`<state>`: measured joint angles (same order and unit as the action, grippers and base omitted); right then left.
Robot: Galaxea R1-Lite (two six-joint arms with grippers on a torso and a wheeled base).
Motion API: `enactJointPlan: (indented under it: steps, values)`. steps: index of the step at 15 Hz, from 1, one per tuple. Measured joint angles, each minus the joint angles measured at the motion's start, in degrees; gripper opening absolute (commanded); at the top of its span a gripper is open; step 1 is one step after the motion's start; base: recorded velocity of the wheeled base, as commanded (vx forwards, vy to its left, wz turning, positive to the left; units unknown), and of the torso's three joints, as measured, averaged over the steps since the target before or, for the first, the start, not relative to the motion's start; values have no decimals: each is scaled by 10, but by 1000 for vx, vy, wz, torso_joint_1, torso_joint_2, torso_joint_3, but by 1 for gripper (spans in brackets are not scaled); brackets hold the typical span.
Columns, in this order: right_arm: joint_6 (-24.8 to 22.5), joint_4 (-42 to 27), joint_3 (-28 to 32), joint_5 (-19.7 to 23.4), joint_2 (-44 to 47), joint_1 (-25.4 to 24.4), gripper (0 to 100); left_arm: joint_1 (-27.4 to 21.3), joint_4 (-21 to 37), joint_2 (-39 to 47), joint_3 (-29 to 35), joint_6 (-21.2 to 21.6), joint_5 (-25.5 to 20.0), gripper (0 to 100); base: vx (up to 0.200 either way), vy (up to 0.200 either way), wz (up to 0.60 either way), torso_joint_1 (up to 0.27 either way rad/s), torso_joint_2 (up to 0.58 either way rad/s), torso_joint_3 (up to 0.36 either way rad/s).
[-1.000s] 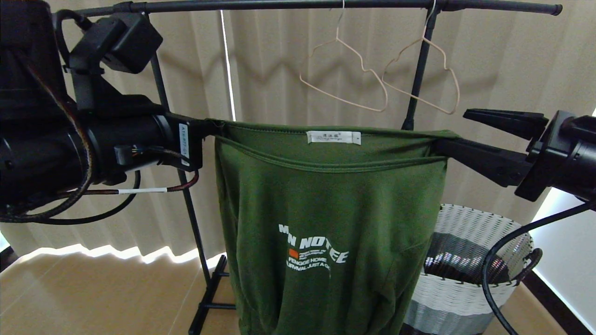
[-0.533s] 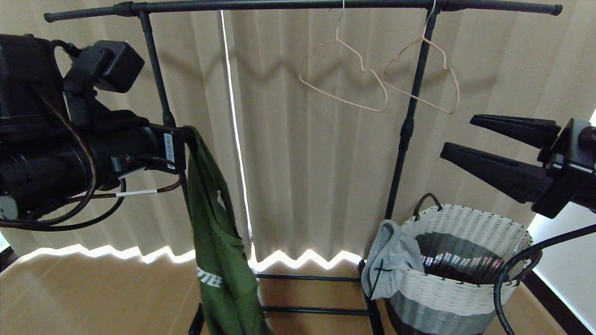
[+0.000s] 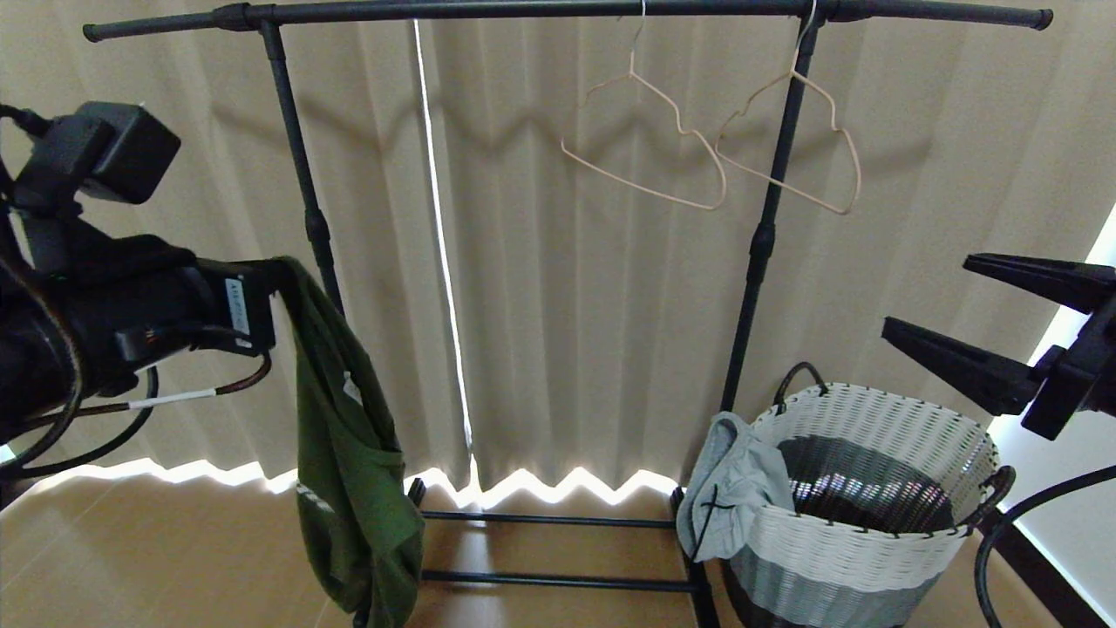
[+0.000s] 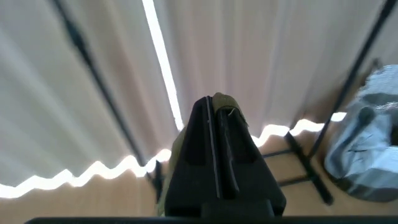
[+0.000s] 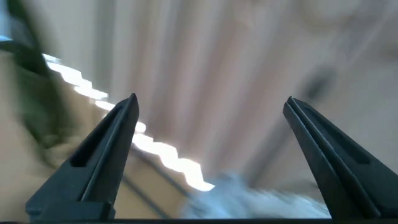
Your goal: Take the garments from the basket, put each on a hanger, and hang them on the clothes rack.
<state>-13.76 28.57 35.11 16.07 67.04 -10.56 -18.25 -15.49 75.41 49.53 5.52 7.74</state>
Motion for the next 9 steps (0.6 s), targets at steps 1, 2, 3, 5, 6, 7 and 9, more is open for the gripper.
enactJointPlan:
  steps: [1,2,3,5,6,7,9]
  values:
    - [-10,0,-7,-3,-4,33,100,6,-1,-16,-27,0,-1,0,0,0,0,0,0,0]
    - [-13,4,-14,-7,-7,58,100,9,-1,-31,-45,1,-1,0,0,0,0,0,0,0]
    - [-15,14,-23,-18,-10,81,100,11,0,-46,-59,2,-1,0,0,0,0,0,0,0]
    - [-20,31,-35,-32,-14,104,100,12,0,-69,-71,13,-1,0,0,0,0,0,0,0]
    - [-30,36,-37,-42,-14,116,100,12,1,-77,-78,23,-1,0,0,0,0,0,0,0]
    - [-41,39,-38,-48,-12,130,100,12,0,-85,-86,27,-1,0,0,0,0,0,0,0]
    - [-46,40,-41,-51,-9,146,100,12,0,-95,-95,29,-1,0,0,0,0,0,0,0]
